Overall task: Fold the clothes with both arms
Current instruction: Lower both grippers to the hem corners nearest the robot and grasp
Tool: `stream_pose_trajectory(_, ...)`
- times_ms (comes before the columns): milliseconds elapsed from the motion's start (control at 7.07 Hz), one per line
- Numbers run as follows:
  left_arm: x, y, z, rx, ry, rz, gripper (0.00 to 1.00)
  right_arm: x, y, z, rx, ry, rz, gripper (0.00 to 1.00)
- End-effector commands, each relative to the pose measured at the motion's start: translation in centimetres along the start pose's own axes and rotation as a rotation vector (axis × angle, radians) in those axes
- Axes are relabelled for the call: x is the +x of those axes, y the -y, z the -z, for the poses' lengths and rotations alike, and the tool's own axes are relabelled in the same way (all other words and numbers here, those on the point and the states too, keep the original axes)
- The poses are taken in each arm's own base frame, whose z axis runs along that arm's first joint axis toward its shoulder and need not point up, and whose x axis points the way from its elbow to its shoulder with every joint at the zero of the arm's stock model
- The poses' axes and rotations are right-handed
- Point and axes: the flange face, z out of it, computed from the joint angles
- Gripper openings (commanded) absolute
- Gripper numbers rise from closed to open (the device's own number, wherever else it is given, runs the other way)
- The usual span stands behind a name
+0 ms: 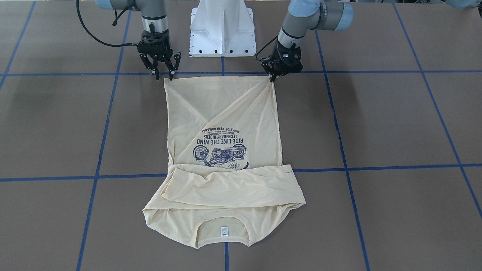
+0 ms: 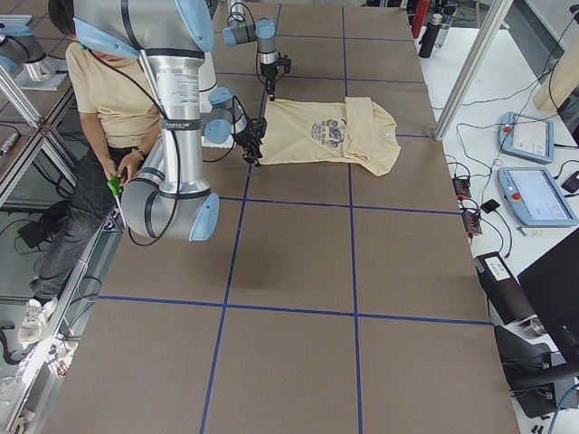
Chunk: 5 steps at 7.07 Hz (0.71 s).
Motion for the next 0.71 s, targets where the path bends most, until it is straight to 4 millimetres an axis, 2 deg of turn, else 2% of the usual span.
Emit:
stream_pose_trajectory(0, 0.07, -0.01, 0.02, -0.001, -0.001, 0.000, 0.00, 0.01, -0.04, -0.13, 0.000, -0.002, 0.002, 0.43)
stream_pose_trajectory(566, 0.07, -0.02, 0.02, -0.003, -0.002, 0.000, 0.00, 0.14, -0.17, -0.73, 0.002, -0.014, 0.007, 0.40)
